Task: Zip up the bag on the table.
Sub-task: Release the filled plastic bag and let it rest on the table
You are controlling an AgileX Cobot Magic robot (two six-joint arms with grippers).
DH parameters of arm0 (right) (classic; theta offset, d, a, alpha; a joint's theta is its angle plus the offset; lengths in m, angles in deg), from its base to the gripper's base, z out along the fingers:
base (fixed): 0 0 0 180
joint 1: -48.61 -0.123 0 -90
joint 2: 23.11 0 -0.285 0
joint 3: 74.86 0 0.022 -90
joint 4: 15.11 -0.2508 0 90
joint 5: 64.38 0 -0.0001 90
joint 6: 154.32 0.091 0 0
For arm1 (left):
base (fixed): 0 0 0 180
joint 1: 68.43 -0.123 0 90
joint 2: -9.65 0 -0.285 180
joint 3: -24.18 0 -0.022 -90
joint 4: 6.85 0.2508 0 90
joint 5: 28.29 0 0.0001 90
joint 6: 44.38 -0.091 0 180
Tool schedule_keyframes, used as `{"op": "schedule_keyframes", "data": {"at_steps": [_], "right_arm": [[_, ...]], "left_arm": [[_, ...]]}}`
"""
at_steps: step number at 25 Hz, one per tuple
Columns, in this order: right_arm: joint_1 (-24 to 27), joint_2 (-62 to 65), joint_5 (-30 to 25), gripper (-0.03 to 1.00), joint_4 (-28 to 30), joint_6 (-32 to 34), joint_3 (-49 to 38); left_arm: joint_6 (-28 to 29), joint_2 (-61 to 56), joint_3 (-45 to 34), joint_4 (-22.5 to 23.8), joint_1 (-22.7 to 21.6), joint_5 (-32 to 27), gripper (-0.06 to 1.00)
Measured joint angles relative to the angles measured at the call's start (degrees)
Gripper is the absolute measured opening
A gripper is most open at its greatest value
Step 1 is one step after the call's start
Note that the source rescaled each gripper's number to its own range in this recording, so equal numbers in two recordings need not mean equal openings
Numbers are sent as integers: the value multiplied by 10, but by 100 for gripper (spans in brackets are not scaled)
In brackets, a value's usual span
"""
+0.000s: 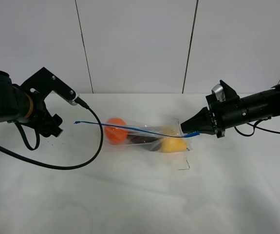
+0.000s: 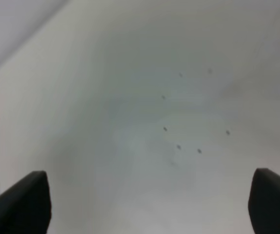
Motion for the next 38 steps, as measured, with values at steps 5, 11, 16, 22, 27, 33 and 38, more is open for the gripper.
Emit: {"op": "schedule_keyframes", "data": {"at_steps": [5,11,16,22,27,33,38], "right_arm": [[0,0,0,0,1,0,0],[0,0,0,0,2,0,0],[0,0,0,0,6,0,0],[0,0,0,0,11,-3,0],[0,0,0,0,16,-4,0],[0,0,0,0,18,-9,0],[0,0,0,0,18,-9,0]], "left_arm": [[-47,0,1,-79,-37,10,83],[-132,0,10,-217,-79,18,83],[-232,0,50,-331,-114,-4,83],[-316,0,88,-458,-177,-58,83],[-334,0,91,-503,-229,-96,83],[-338,0,91,-519,-260,-146,83],[-338,-2,91,-541,-291,-162,83]]}}
